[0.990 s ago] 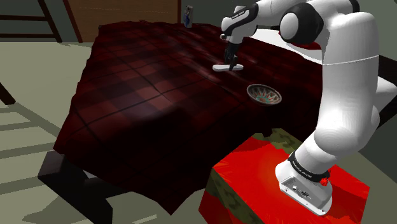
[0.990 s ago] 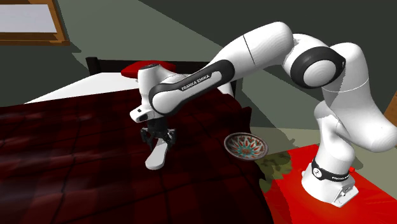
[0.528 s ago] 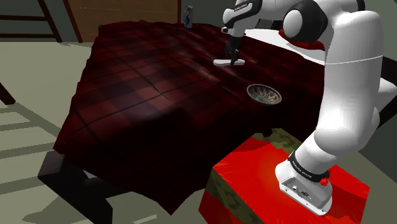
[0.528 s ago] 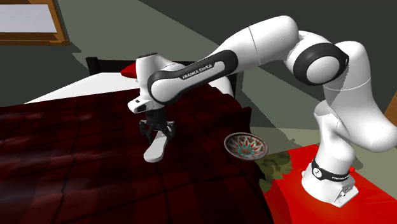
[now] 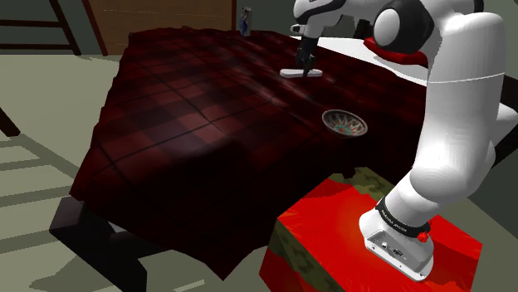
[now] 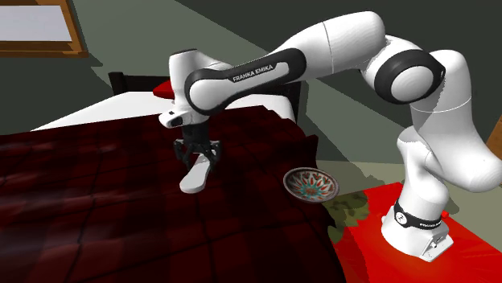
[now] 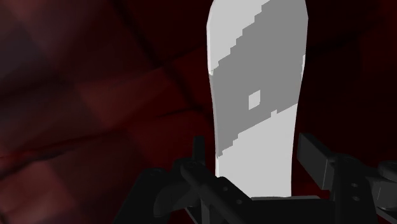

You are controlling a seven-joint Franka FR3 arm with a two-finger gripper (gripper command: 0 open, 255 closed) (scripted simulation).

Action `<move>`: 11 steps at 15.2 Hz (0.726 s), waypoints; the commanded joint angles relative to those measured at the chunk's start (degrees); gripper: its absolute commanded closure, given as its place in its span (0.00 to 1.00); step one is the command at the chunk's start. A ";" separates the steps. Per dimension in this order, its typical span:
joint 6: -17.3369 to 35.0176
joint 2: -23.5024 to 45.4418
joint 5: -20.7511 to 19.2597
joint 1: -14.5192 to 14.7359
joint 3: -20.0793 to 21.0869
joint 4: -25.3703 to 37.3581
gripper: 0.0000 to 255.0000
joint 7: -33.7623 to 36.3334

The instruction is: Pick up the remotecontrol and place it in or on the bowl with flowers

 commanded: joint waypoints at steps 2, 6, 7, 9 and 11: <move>-2.19 -0.40 -0.22 -0.14 -0.14 1.82 1.00 0.16; -4.98 -0.74 -0.42 -0.33 -0.26 4.33 1.00 0.39; -3.38 -3.68 -1.23 0.66 -0.60 -0.12 1.00 0.51; -0.62 -9.22 -2.92 2.42 -1.21 -8.14 1.00 0.97; 1.65 -14.47 -4.77 3.87 -1.65 -15.29 1.00 1.74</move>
